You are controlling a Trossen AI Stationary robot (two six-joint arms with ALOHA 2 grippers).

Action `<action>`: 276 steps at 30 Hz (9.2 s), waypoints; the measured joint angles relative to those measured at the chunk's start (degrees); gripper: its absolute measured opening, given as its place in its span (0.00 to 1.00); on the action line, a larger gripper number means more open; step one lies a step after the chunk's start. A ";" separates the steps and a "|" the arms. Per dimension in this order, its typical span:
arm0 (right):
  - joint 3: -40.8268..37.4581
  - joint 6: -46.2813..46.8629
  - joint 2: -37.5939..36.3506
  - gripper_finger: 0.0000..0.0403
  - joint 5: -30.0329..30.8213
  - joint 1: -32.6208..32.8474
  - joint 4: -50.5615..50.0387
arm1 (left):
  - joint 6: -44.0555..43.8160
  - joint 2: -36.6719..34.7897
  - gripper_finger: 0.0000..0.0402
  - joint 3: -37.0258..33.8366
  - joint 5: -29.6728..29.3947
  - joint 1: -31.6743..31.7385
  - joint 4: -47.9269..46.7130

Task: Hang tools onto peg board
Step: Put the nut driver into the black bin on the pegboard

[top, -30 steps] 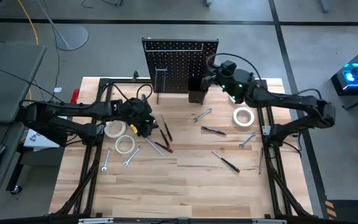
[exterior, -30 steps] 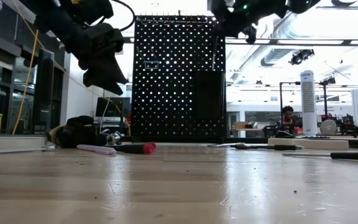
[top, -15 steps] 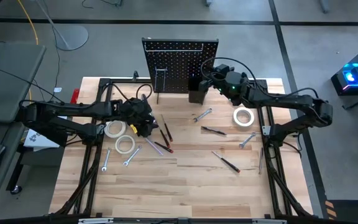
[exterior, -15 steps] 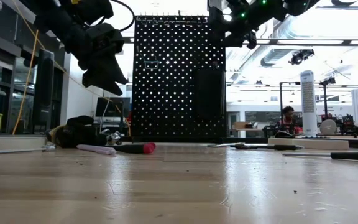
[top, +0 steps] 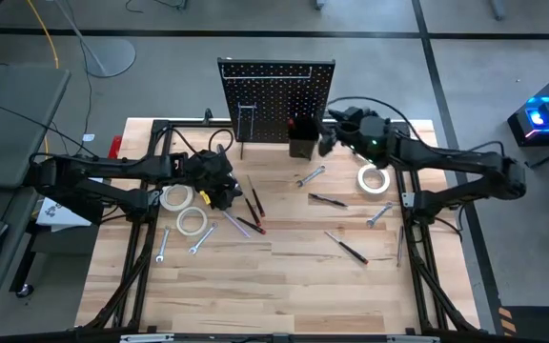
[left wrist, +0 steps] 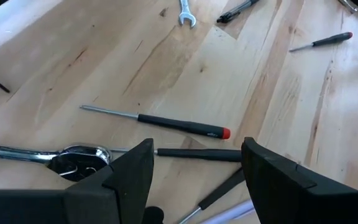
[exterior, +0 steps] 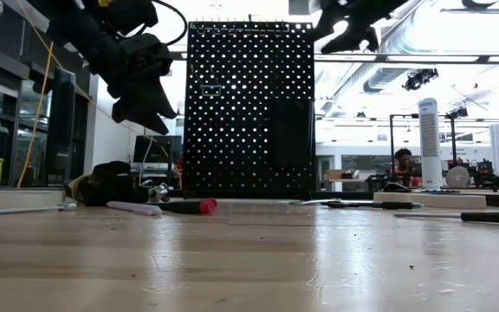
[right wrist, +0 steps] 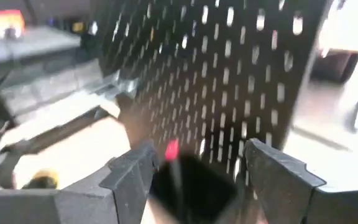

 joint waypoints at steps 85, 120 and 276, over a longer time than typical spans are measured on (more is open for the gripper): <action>6.02 57.82 22.23 0.28 -31.77 50.58 -22.48 | 10.61 -0.07 0.55 4.87 5.05 -5.57 4.72; 9.83 29.63 47.31 0.43 -30.56 36.45 -27.86 | -7.36 -0.02 0.55 4.76 -8.13 -26.04 2.01; -4.02 107.66 29.38 0.04 -28.34 24.22 -46.95 | 8.01 -10.15 0.55 10.60 -14.93 -17.00 -0.79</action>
